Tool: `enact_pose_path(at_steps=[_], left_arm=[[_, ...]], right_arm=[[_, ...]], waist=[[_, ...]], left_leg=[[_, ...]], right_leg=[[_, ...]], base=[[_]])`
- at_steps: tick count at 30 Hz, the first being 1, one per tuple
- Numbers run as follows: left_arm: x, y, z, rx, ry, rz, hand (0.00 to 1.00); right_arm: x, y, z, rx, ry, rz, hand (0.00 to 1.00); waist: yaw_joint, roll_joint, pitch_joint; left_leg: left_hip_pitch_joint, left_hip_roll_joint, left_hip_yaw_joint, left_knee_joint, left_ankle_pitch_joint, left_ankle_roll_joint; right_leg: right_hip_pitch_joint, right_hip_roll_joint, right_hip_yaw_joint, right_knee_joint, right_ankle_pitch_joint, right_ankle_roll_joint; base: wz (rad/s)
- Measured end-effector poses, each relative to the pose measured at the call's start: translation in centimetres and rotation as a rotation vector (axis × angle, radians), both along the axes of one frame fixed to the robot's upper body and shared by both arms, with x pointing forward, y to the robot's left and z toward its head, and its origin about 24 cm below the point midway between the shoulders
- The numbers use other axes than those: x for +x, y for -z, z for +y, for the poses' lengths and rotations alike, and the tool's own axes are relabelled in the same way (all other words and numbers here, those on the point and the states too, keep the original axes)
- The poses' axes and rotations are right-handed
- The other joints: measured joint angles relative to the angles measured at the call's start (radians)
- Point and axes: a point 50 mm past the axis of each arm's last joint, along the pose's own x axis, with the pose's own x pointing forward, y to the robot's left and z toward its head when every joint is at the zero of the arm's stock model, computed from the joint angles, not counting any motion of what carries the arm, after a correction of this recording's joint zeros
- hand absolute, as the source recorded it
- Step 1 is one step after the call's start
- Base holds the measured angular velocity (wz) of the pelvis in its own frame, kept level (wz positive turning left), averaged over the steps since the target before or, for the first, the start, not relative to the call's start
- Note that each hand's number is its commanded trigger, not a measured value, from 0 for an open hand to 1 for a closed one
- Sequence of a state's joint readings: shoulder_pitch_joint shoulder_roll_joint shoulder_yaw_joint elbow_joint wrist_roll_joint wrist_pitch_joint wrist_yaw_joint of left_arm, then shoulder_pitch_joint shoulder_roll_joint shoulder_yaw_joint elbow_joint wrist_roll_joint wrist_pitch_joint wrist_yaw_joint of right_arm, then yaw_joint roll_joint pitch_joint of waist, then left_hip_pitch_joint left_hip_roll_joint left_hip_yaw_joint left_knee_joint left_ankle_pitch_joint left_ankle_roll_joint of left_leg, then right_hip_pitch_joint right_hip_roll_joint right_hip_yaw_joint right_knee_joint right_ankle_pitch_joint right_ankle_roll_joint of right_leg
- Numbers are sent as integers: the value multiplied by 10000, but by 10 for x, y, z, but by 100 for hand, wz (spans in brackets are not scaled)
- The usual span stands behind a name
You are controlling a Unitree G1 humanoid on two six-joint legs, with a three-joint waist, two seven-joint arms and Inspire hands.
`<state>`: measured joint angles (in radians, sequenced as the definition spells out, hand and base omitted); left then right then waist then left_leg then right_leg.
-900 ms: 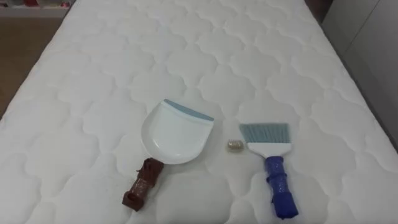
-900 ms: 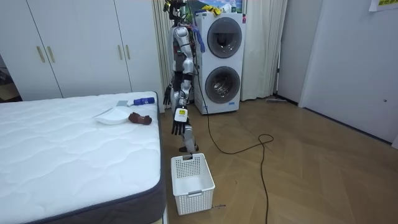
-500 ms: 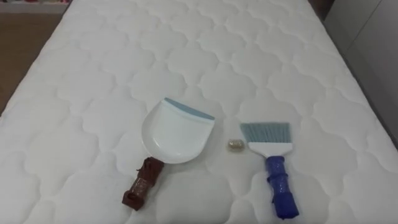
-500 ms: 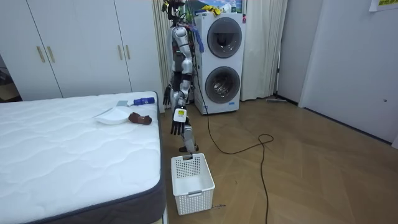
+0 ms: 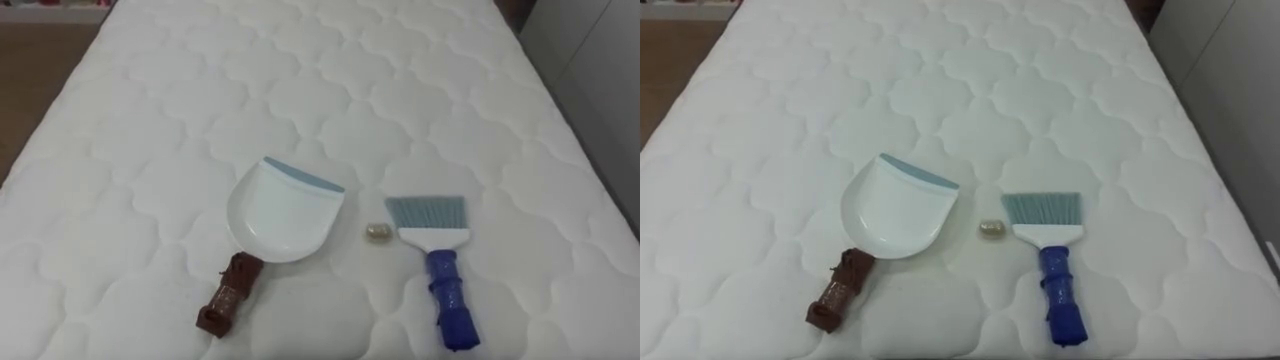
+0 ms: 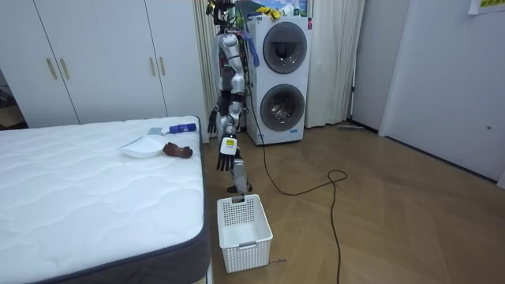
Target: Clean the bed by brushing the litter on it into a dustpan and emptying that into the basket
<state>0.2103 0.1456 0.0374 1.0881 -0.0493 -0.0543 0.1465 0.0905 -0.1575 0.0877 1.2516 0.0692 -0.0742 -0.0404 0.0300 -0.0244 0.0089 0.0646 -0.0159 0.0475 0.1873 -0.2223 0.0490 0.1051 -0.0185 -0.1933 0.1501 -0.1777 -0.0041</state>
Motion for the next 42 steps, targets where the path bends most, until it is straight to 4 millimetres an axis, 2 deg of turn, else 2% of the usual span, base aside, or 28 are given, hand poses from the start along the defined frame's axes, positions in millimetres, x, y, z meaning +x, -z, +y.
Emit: enact_pose_path(at_steps=[5, 10, 12, 14, 16, 21, 25, 27, 35, 40, 42], left_arm=[[9, -3, 3, 500, -328, -487, 0], [31, -13, 11, 1083, -1074, -1666, 0], [47, -22, 15, 1519, -1245, -2637, 0], [56, -28, 17, 1856, -1321, -3227, 0], [63, -33, 17, 2095, -1381, -3571, 0], [94, -59, 18, 2795, -1522, -5379, 0], [114, -80, 17, 3491, -991, -6593, 0], [122, -89, 12, 3941, -192, -7067, 0], [135, -92, -4, 3843, 871, -7450, 0], [139, -92, -13, 3698, 1485, -7511, 0], [139, -91, -16, 3598, 1634, -7503, 0]], right_arm=[[0, 0, -1, 13, -3, 0, 0], [1, -1, -1, -103, -261, -43, 0], [2, -1, -1, -147, -413, -148, 0], [3, -1, -1, -163, -403, -177, 0], [2, -1, -1, -158, -340, -166, 0], [5, -1, -1, -203, -778, -166, 0], [4, -1, -1, -212, -770, -160, 0], [4, -2, -2, -231, -799, -175, 0], [7, -2, -1, -200, -721, -331, 0], [9, -3, -1, -158, -648, -580, 0], [10, -4, -1, -144, -563, -652, 0]], waist=[[-18, 15, 2], [32, 6, -6], [27, 10, -4], [13, 18, -22], [-8, 65, -3], [-11, 7, -32], [-2, -21, -46], [-19, -13, -52], [-277, 30, -102], [-401, 111, -88], [-553, 153, -85]], left_leg=[[-21, -1, -19, 1, 0, 0], [6, -2, 10, 13, 1, 1], [-8, -14, -7, 32, 5, 4], [20, -24, -25, 39, 6, 6], [135, -31, -43, 27, 6, 7], [141, -39, -107, 19, 6, 7], [97, -55, -107, -4, 6, 7], [83, -65, -107, 3, 7, 8], [-43, -78, -112, 128, 11, 15], [-114, -75, -113, 149, 11, 16], [-184, -81, -174, 180, 11, 15]], right_leg=[[-9, -2, -9, 1, 0, 0], [3, -7, 11, 2, 0, 0], [12, -23, -20, 2, 0, 1], [55, -34, -24, -2, 0, 1], [163, -35, 1, -9, -1, 2], [183, -30, -10, -2, -2, 2], [135, -28, 7, -3, -1, 2], [132, -33, -2, -3, -1, 2], [44, -70, -9, -4, -1, 3], [-27, -75, -17, 3, -1, 3], [-64, -76, -32, 4, 0, 3]], base=[[0], [0], [0], [0], [2], [3], [0], [0], [0], [1], [6]])
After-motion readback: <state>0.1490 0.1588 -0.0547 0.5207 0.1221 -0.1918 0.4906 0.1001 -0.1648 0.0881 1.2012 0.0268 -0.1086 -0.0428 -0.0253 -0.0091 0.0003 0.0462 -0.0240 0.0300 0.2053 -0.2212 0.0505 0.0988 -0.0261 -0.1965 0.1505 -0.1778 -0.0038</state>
